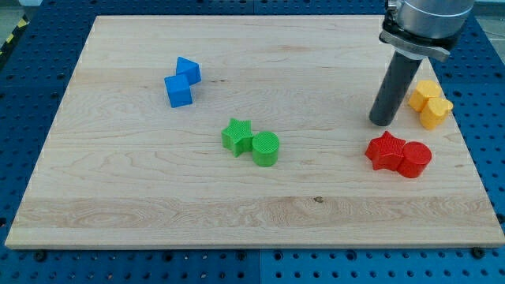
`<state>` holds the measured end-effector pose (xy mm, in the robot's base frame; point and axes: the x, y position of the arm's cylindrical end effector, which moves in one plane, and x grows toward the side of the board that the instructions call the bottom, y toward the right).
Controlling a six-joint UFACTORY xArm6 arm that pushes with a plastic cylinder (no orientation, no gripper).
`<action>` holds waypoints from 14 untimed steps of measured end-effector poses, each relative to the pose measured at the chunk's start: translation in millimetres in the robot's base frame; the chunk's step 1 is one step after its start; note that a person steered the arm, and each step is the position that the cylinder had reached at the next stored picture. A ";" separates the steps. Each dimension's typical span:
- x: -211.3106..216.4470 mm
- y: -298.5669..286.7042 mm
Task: Push the red circle towards the center of the board
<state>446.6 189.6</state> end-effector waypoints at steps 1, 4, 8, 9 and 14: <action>18.2 4.4; 48.5 38.4; 112.6 55.2; 124.7 48.4; 105.0 21.6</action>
<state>551.6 211.2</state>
